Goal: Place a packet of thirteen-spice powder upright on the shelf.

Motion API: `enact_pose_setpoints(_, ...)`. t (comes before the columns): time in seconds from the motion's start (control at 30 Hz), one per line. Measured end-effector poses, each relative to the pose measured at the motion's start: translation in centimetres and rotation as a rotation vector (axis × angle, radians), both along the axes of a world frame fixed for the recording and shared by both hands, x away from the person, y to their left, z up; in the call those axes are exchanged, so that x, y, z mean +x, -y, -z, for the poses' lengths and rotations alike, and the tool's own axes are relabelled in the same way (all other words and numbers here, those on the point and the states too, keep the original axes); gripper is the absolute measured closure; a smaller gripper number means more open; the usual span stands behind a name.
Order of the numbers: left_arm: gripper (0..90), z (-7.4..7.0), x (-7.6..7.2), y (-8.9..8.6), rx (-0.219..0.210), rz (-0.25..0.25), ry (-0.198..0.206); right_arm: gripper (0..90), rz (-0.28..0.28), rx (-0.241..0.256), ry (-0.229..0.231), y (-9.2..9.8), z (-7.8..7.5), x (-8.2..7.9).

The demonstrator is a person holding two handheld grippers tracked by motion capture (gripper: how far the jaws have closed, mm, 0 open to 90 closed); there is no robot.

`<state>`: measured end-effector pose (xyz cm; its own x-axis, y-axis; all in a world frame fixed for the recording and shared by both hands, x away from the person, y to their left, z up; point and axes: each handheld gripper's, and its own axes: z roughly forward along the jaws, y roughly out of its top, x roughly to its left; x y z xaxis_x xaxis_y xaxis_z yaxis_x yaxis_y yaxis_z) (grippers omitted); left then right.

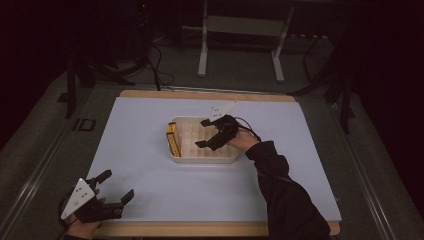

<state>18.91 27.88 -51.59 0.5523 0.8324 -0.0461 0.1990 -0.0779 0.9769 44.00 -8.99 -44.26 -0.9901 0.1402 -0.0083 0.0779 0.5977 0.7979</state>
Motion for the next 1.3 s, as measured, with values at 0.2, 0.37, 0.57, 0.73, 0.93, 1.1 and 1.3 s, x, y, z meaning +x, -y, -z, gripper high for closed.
enact_pose_setpoints(0.2, 0.0, 0.0, 0.0, 0.0, 0.004, -0.001, -0.003, 14.1, 0.029, 0.012, 0.012, 1.5, -0.4, 0.0)
enact_pose_setpoints(0.37, 0.0, 0.0, 0.0, 0.0, 0.001, -0.001, -0.002, 14.1, 0.062, 0.022, 0.015, 3.0, -0.7, -0.1)
enact_pose_setpoints(0.57, 0.0, 0.0, 0.1, 0.1, 0.003, 0.0, -0.002, 14.1, 0.095, 0.033, 0.019, 4.6, -1.0, -0.1)
enact_pose_setpoints(0.73, 0.0, 0.0, 0.0, 0.1, 0.002, 0.0, -0.001, 14.0, 0.132, 0.045, 0.027, 6.2, -1.3, -0.2)
enact_pose_setpoints(0.93, 0.0, 0.0, 0.1, 0.1, 0.004, 0.0, -0.002, 13.8, 0.177, 0.059, 0.026, 8.0, -1.5, -0.4)
enact_pose_setpoints(1.1, 0.0, 0.0, 0.1, 0.1, 0.006, 0.001, -0.003, 13.8, 0.213, 0.072, 0.028, 9.4, -1.6, -0.8)
enact_pose_setpoints(1.3, 0.0, 0.0, 0.1, 0.2, 0.009, 0.003, -0.006, 13.5, 0.295, 0.1, 0.045, 11.6, -2.0, -1.5)
